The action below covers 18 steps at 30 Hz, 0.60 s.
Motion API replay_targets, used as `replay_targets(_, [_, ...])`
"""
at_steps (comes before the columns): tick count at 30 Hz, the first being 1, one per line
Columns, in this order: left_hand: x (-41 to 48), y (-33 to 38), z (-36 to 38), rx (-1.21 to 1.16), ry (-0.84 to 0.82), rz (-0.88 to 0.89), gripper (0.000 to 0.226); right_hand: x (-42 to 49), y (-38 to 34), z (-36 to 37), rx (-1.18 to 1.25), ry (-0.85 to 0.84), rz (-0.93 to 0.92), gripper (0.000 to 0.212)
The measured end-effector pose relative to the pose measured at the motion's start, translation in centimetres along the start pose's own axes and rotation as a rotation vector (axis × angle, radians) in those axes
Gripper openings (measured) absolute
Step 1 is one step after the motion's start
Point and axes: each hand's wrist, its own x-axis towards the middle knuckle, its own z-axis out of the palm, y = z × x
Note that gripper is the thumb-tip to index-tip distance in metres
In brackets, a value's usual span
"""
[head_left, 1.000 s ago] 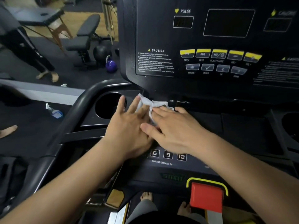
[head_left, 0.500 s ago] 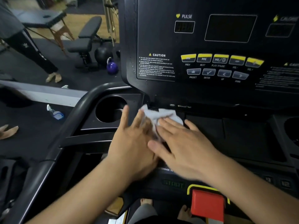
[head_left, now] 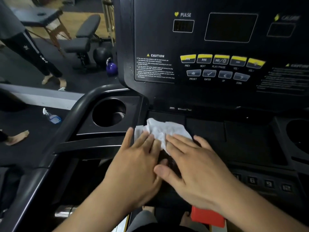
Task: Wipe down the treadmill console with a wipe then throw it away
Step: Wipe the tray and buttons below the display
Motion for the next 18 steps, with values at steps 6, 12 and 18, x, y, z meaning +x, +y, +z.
replay_targets(6, [5.1,-0.7,0.1,-0.016,-0.050,-0.022,0.091,4.1,2.3,-0.8,-0.017,0.091,0.104,0.097])
replay_targets(12, [0.7,1.2,0.1,-0.093,-0.129,0.083,0.075,-1.4,0.8,-0.4,0.045,-0.034,0.070,0.089])
replay_targets(18, [5.9,-0.3,0.6,-0.114,-0.158,0.033,0.091,3.2,1.9,-0.6,0.019,0.076,0.144,0.088])
